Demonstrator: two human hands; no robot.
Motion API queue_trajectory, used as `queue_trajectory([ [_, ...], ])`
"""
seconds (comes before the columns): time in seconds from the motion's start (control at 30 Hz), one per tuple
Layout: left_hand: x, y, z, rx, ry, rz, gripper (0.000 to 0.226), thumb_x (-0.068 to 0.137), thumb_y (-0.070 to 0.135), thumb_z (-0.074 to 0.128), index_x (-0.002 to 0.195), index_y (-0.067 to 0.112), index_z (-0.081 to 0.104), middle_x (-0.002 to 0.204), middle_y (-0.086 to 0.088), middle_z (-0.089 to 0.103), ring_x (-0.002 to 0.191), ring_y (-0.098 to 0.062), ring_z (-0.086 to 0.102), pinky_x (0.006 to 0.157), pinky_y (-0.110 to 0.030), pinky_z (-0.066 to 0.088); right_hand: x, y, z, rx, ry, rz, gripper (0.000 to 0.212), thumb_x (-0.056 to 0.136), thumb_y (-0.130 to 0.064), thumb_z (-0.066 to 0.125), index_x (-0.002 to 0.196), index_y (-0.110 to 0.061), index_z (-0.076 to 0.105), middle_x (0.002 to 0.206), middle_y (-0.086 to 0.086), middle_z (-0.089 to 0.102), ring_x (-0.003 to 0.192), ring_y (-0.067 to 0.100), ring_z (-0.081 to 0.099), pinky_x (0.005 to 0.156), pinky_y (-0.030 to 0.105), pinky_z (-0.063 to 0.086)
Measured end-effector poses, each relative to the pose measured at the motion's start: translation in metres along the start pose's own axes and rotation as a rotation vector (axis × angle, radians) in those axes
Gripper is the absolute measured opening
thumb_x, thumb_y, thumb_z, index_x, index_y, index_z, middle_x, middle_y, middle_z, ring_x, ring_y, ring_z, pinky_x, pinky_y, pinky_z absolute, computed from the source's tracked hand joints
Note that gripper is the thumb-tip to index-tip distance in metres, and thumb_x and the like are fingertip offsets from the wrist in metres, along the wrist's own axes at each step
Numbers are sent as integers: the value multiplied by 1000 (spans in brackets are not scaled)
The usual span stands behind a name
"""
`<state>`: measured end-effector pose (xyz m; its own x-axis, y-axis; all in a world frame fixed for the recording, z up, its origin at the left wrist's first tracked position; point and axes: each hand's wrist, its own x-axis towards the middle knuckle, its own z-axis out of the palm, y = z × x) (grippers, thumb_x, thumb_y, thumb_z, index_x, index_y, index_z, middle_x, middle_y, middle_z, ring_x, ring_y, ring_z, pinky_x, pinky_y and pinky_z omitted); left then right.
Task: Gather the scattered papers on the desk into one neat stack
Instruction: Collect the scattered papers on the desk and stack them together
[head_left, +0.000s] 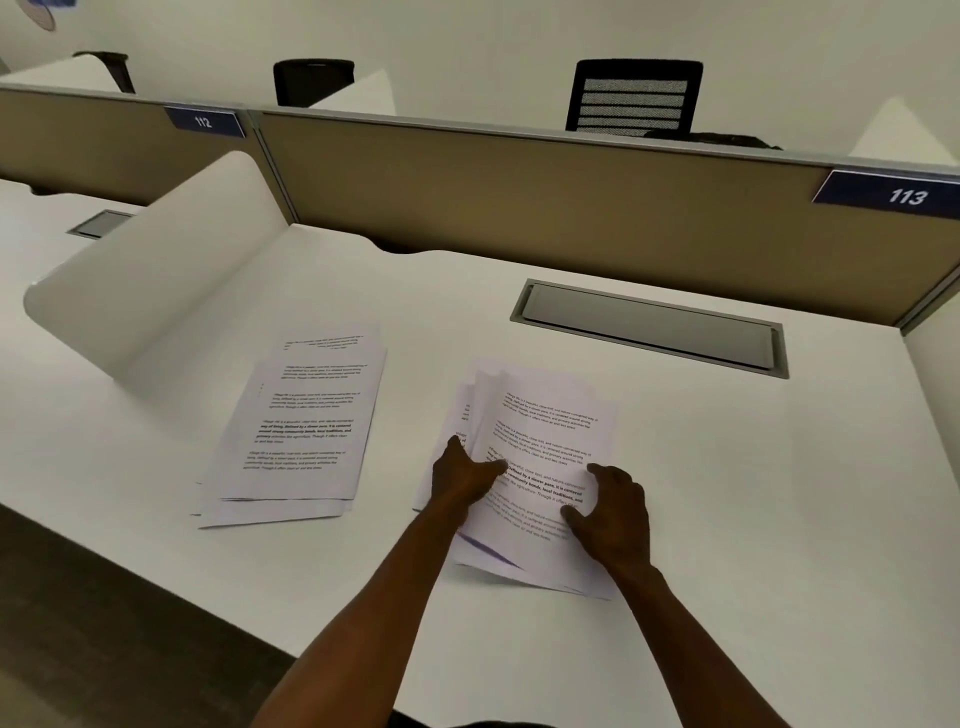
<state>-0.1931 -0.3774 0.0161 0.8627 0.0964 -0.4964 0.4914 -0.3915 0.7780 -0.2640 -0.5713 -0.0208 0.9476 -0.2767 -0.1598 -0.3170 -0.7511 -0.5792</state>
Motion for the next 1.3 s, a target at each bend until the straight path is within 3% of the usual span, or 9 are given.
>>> queue_trajectory([
  [0.13, -10, -4, 6, 600, 51, 195, 70, 83, 40, 69, 141, 11, 41, 141, -16, 48, 128, -33, 47, 102, -42, 44, -1, 1, 2, 24, 24, -10, 74, 75, -37, 75, 140, -15, 46, 145, 9, 45, 133, 30, 37, 107, 40, 38],
  [0.2, -13, -5, 12, 711, 67, 218, 77, 81, 45, 68, 143, 13, 35, 143, -18, 38, 129, -36, 39, 103, -43, 40, -1, 2, 5, 27, 44, -17, 73, 74, -36, 76, 138, -14, 47, 142, 10, 48, 132, 31, 36, 107, 42, 39],
  [0.33, -9, -3, 17, 676, 28, 154, 88, 79, 51, 69, 146, 12, 27, 144, -20, 39, 132, -37, 38, 104, -45, 40, 1, 4, 8, 12, 54, -32, 74, 74, -37, 75, 138, -14, 47, 140, 10, 49, 132, 30, 35, 107, 42, 39],
  [0.5, 0, 5, 10, 444, -10, 97, 93, 74, 55, 73, 147, 16, 30, 146, -13, 44, 134, -33, 44, 110, -47, 40, 2, 4, 9, -10, 49, -26, 75, 74, -39, 74, 139, -15, 46, 141, 9, 49, 132, 30, 36, 105, 44, 40],
  [0.67, 15, 6, 4, 294, -61, 9, 119, 48, 73, 68, 147, 17, 33, 148, -11, 48, 133, -33, 47, 108, -52, 43, 0, 5, 11, -17, 47, -39, 73, 76, -38, 73, 139, -15, 46, 143, 10, 47, 134, 30, 34, 107, 44, 39],
  [0.83, 10, 16, 4, 101, -109, -28, 100, 65, 51, 80, 146, 15, 33, 147, -11, 47, 132, -32, 49, 107, -50, 45, 1, 4, 9, -21, 40, -38, 73, 76, -37, 73, 140, -16, 45, 144, 9, 45, 134, 29, 33, 106, 43, 39],
  [1.03, 5, 14, 12, 338, 26, -23, 92, 75, 50, 76, 148, 18, 30, 145, -19, 35, 136, -39, 35, 111, -51, 35, 1, 4, 9, -15, 41, -34, 73, 77, -37, 72, 141, -16, 44, 145, 8, 44, 135, 28, 32, 108, 42, 38],
  [1.3, 15, 14, -3, 29, -17, -43, 81, 71, 44, 81, 138, 15, 45, 139, -12, 51, 118, -27, 56, 97, -37, 50, 1, 2, 9, -9, 36, -16, 73, 77, -37, 72, 141, -18, 43, 147, 8, 42, 137, 27, 29, 108, 41, 36],
])
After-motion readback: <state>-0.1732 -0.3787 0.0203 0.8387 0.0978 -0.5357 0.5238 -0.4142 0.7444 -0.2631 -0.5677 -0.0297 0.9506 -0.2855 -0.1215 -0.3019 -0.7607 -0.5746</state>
